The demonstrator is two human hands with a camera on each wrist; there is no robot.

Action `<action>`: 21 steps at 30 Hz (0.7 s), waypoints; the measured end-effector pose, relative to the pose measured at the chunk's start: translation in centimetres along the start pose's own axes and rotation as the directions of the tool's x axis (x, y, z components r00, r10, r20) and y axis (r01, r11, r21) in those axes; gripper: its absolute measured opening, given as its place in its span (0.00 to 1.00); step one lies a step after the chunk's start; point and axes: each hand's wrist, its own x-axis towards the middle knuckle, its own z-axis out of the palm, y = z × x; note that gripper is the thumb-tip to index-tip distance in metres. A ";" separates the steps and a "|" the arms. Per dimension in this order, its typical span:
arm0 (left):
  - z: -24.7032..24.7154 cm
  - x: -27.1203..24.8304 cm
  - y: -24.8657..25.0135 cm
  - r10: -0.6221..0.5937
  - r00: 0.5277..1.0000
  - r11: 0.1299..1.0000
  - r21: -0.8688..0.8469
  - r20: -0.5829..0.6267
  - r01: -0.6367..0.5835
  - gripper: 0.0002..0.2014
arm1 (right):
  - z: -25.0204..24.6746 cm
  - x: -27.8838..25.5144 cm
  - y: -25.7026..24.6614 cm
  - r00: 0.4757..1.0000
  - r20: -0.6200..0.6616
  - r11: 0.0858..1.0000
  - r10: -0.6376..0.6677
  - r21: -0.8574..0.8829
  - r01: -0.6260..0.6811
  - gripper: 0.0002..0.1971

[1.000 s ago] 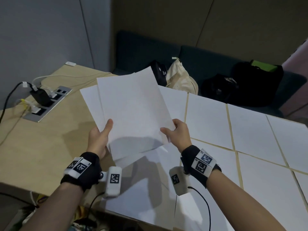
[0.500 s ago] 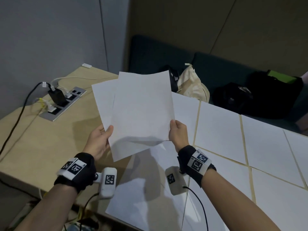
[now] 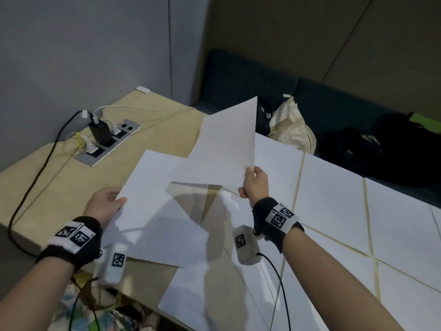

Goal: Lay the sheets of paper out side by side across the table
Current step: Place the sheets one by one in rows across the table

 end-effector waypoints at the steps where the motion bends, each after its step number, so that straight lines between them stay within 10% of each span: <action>1: -0.4 0.3 -0.6 -0.006 1.000 0.999 0.032 -0.007 0.006 0.11 | 0.5 0.1 -0.1 0.999 0.020 1.000 0.025 -0.003 -0.025 0.11; 8: -0.4 -0.9 -2.1 0.153 0.988 0.985 0.090 -0.027 -0.150 0.24 | 2.8 1.3 0.5 0.968 0.139 0.974 0.209 0.063 -0.220 0.25; 13: 0.6 -1.9 -2.0 0.057 0.971 0.786 0.590 0.232 -0.187 0.39 | 4.1 1.6 0.6 0.963 0.193 0.973 0.189 0.092 -0.209 0.25; 21: 0.1 -2.3 -1.0 -0.047 0.953 0.728 0.663 0.301 -0.174 0.55 | 5.1 3.0 1.0 0.977 0.172 0.984 0.129 0.097 -0.147 0.23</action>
